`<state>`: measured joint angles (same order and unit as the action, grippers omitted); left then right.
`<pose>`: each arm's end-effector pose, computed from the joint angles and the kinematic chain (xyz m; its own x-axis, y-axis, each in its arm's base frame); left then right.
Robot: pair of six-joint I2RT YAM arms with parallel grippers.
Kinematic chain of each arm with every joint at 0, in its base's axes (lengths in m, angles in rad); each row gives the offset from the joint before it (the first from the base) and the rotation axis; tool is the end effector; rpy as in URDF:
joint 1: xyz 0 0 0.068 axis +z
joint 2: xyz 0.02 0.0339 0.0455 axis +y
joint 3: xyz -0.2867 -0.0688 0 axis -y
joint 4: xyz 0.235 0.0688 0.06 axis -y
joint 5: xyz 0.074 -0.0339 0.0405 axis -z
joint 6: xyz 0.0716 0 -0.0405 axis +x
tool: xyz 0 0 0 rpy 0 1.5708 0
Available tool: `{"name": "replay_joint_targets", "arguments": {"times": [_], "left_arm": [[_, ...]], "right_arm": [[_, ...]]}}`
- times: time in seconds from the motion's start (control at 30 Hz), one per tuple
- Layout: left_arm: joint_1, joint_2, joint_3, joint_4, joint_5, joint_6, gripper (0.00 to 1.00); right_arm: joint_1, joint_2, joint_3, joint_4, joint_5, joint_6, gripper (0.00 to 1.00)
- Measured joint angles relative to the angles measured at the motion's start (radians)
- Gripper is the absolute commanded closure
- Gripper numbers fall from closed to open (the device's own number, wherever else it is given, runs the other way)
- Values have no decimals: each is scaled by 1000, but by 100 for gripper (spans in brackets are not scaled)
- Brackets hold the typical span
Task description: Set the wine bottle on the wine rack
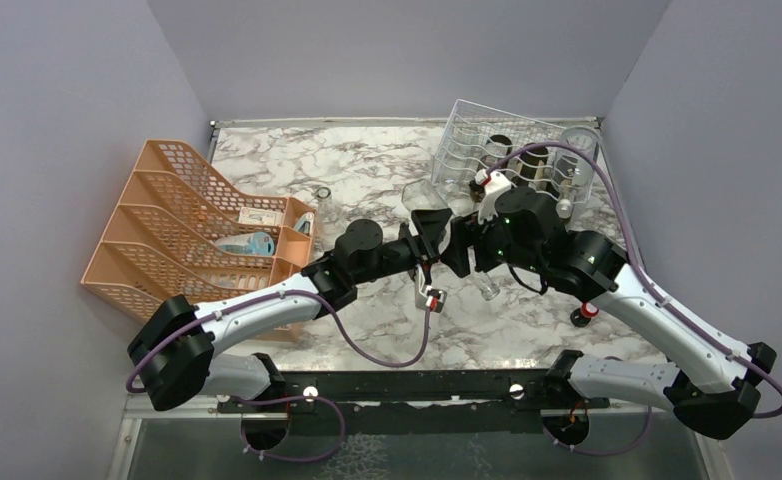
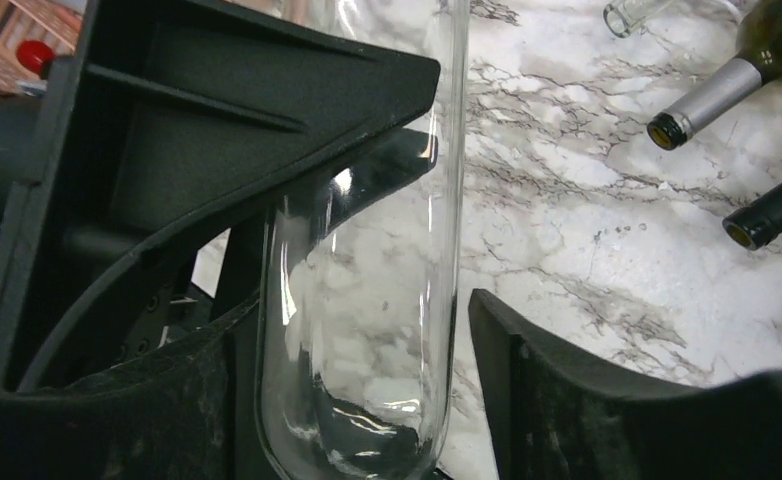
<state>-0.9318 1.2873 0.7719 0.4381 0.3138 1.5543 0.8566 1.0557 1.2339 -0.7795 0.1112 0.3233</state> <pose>0.1704 -0.2665 0.3142 0.9461 0.3212 -0.0403 0.0617 -0.0567 0.9965 0.1495 0.1604 0.3816 -0.5709 -0.1765 -0.8018 -0.5375 0.8186 0.2024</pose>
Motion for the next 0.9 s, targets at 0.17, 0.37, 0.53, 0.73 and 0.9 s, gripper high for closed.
{"name": "replay_joint_targets", "arguments": {"times": [0.17,0.37,0.53,0.73,0.9], "left_arm": [[0,2,0,-10,-16,2,97],[-1,0,0,5,-26,-31,1],[-5,-23,0,34,-26,-125,1],[-5,-94,-17,93,-25,-356,1],[-5,-153,-29,169,-137,-700,1]], "right_arm": [[2,9,-18,11,-4,20,74],[6,-2,-27,23,63,33,92],[6,-13,-28,21,231,46,92],[-5,50,13,19,418,42,94],[-90,136,38,52,442,21,98]]}}
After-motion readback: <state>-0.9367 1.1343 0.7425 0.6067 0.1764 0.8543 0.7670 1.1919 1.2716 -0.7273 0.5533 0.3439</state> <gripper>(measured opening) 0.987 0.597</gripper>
